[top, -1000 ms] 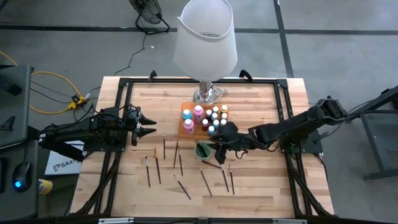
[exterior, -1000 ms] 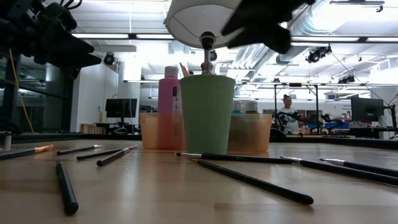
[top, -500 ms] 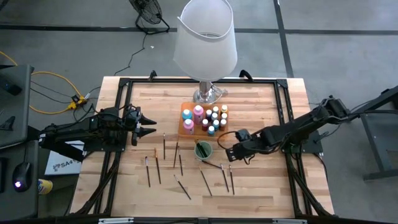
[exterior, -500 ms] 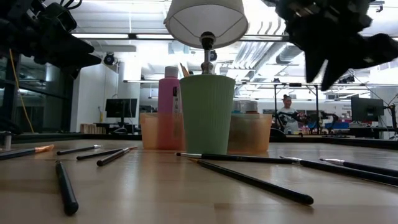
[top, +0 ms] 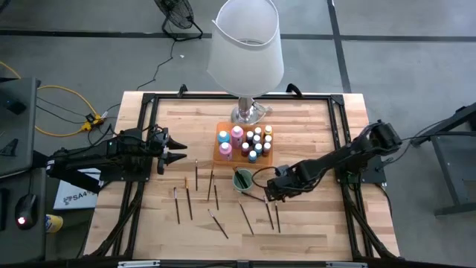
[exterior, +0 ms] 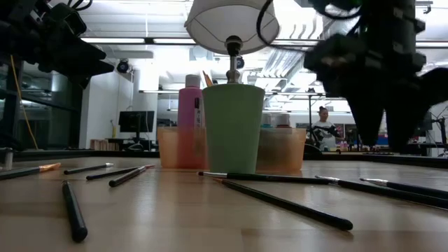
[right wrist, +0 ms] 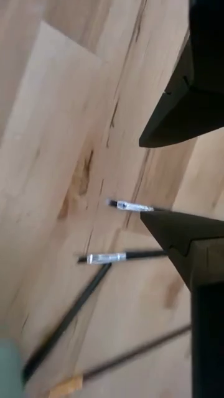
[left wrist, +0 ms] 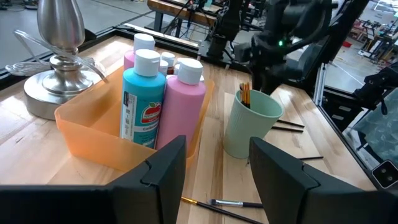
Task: Pick & Place Paint Supplies
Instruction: Put the gray paintbrushes into the green cup
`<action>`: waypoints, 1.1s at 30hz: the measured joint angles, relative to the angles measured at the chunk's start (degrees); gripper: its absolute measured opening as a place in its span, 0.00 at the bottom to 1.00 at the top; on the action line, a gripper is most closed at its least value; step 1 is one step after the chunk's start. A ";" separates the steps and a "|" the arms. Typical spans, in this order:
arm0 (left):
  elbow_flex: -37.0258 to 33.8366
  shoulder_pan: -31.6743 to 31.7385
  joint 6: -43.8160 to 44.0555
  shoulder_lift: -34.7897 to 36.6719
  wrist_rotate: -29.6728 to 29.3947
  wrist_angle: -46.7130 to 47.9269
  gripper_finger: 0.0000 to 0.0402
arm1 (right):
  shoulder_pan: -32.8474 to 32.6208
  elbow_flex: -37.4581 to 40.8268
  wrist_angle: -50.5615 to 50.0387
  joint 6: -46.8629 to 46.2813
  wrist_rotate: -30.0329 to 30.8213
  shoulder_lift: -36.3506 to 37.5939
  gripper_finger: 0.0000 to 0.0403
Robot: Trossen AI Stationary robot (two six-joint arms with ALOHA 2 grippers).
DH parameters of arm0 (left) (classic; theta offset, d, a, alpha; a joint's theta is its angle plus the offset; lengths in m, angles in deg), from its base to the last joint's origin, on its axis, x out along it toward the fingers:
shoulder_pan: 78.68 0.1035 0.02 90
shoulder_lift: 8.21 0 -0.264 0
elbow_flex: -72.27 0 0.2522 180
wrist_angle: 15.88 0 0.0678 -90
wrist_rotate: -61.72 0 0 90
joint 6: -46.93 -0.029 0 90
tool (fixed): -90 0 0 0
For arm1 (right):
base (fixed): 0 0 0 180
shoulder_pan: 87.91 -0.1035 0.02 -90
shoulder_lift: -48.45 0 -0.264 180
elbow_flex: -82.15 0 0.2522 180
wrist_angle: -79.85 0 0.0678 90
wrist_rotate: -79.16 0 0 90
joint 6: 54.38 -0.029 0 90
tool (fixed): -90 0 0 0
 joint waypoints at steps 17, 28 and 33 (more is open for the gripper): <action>0.00 0.02 0.00 0.00 -0.02 0.00 0.43 | 0.08 -0.31 3.34 1.58 2.28 -4.71 0.37; 0.01 0.00 0.00 0.02 0.00 -0.02 0.43 | 0.01 -0.86 3.64 1.55 2.19 -6.33 0.37; 0.01 0.00 0.00 0.00 -0.01 0.00 0.43 | -0.06 -1.95 4.38 2.11 0.92 -8.85 0.37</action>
